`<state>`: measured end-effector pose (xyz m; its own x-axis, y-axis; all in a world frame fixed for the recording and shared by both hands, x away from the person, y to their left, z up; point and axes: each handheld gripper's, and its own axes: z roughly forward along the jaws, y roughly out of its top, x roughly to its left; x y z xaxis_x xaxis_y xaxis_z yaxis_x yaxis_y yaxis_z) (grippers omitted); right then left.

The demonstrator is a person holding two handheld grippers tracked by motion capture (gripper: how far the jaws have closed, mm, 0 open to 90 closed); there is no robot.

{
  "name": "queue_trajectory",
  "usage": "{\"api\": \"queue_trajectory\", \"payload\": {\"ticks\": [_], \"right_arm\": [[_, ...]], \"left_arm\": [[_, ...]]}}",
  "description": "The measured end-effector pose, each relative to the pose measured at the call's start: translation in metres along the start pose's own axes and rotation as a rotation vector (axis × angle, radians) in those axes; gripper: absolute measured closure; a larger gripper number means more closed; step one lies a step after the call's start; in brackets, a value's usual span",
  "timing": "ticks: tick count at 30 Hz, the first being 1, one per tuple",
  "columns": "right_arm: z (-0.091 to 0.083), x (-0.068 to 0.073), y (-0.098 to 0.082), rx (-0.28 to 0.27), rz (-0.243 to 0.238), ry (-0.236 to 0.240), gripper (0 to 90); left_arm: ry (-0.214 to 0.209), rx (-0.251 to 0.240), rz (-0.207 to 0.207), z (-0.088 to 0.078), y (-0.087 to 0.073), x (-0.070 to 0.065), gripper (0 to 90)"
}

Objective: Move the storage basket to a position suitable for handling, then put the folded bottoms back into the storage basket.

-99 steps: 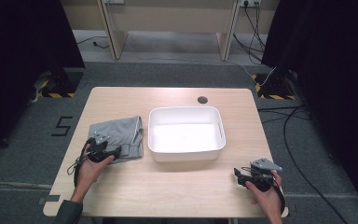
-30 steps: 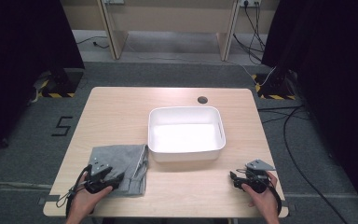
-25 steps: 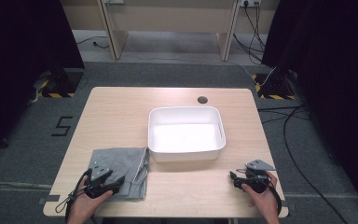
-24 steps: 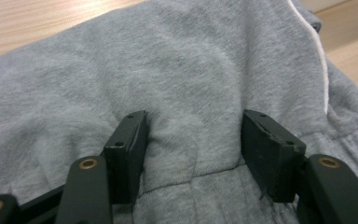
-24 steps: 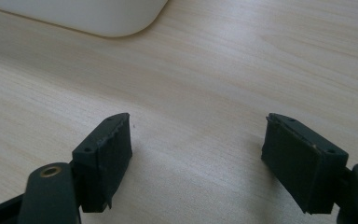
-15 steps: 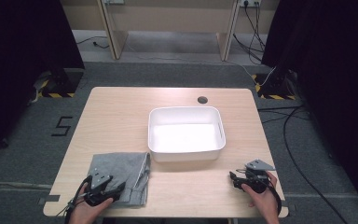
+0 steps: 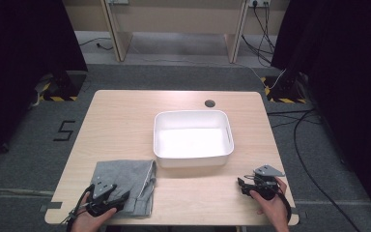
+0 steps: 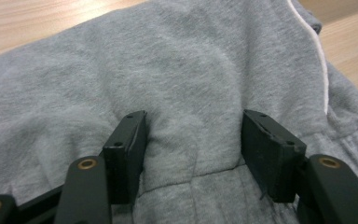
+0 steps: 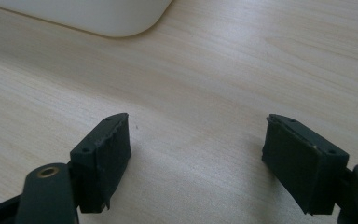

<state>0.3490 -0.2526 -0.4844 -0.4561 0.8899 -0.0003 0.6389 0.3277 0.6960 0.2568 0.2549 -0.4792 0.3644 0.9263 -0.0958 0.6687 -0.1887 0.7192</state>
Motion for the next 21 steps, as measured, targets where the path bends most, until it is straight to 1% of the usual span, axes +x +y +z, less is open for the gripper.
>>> {"api": "queue_trajectory", "payload": {"ticks": [8, 12, 13, 15, 17, 18, 19, 21], "right_arm": [[0.000, 0.000, 0.000, 0.002, 0.007, 0.003, 23.6], [0.000, 0.000, 0.000, 0.002, 0.006, 0.004, 23.5], [0.000, 0.000, 0.000, 0.002, 0.006, 0.002, 23.6], [0.000, 0.001, 0.000, 0.002, 0.003, -0.001, 23.7], [0.000, 0.002, 0.000, 0.001, 0.006, -0.001, 23.4], [0.000, 0.002, 0.000, 0.000, 0.006, 0.000, 23.5], [0.000, 0.003, 0.000, 0.001, 0.008, 0.000, 23.4], [0.000, 0.004, 0.000, 0.003, 0.007, 0.003, 23.4]], "left_arm": [[0.005, -0.005, 0.007, -0.001, 0.000, -0.001, 40.9], [0.000, 0.008, 0.021, -0.002, 0.000, -0.004, 41.0], [0.000, 0.008, 0.024, -0.002, 0.000, -0.006, 41.1], [0.004, 0.007, 0.045, -0.003, 0.000, -0.010, 41.1], [0.008, 0.007, 0.048, -0.003, 0.000, -0.012, 41.0], [0.004, 0.007, 0.051, -0.003, 0.000, -0.016, 41.1], [0.004, 0.007, 0.051, -0.003, 0.000, -0.016, 41.1], [-0.010, 0.009, 0.061, -0.003, -0.001, -0.021, 41.1]]}}
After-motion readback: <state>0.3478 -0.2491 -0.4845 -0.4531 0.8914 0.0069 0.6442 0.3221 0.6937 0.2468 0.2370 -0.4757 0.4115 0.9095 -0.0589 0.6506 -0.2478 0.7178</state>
